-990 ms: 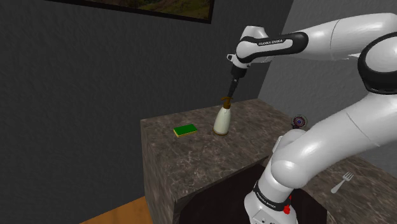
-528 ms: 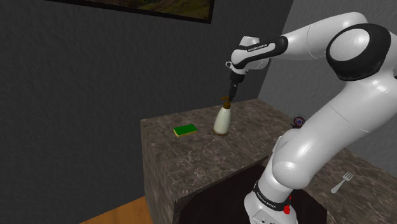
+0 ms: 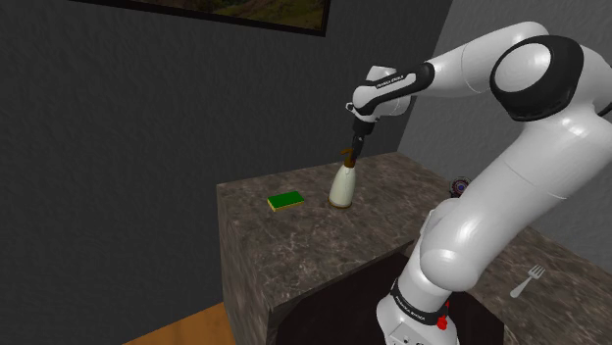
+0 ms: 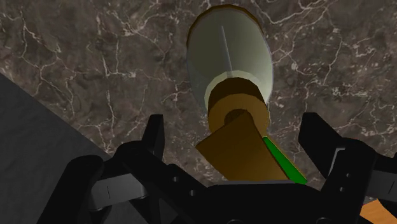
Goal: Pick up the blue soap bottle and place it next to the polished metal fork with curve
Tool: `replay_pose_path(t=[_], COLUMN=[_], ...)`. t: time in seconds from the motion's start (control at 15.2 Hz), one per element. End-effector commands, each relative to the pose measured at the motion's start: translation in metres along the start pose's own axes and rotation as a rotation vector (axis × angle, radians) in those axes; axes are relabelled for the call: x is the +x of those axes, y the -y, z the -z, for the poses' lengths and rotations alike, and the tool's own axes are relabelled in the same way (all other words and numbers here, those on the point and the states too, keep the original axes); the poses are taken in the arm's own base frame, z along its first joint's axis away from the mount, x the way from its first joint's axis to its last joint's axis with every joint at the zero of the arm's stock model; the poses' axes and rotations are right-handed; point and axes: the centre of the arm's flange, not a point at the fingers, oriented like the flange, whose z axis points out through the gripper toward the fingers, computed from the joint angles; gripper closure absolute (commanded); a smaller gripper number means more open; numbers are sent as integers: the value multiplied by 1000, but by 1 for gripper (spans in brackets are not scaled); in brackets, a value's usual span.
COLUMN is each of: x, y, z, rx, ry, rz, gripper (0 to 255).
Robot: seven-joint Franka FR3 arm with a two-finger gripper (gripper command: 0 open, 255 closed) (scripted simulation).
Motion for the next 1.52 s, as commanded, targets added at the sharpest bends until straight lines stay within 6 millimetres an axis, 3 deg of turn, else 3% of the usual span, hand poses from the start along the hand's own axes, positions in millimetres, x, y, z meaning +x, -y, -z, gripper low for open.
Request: replay_pose_path(t=[0.0,0.2,0.26,0.86,1.45], x=[0,0,0,0,3], y=[0,0,0,0,-3], z=[0,0,0,0,47], rx=[0,0,0,0,0], ry=[0,0,0,0,0], rz=[0,0,0,0,0], gripper=[0,0,255,255,255])
